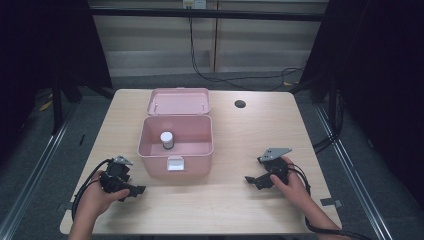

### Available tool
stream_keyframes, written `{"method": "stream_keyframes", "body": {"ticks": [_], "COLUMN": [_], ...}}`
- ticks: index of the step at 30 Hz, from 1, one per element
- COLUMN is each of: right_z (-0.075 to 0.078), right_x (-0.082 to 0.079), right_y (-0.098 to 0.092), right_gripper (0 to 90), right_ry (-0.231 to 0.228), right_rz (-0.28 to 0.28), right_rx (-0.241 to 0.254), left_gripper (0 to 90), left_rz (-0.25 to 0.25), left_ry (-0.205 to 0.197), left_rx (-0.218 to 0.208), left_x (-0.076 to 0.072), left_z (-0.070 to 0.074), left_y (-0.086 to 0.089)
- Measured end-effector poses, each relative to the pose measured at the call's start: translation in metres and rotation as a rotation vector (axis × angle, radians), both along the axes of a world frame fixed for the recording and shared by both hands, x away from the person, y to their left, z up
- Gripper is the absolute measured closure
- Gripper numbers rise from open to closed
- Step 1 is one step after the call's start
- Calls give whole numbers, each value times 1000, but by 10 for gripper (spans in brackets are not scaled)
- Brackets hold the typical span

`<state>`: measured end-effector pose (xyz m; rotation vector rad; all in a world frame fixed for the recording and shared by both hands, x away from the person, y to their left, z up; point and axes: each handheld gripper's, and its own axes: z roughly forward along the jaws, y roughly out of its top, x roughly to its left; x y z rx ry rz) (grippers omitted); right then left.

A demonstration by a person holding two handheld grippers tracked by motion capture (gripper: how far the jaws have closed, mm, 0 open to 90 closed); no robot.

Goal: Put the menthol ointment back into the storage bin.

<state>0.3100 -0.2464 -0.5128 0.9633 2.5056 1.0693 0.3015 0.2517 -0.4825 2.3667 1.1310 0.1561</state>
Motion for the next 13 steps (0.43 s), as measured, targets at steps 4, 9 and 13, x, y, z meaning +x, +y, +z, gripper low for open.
{"method": "stream_keyframes", "body": {"ticks": [4,9,13], "right_z": [0,0,0], "right_x": [0,0,0], "right_y": [0,0,0], "right_gripper": [76,76,76], "right_ry": [0,0,0], "right_rz": [0,1,0], "right_rx": [0,0,0], "left_gripper": [192,134,133], "left_rz": [-6,-12,-18], "left_ry": [-50,-142,-155], "left_rx": [5,0,-15], "left_x": [-3,-9,-10], "left_z": [-3,-11,-13], "left_y": [0,-1,1]}}
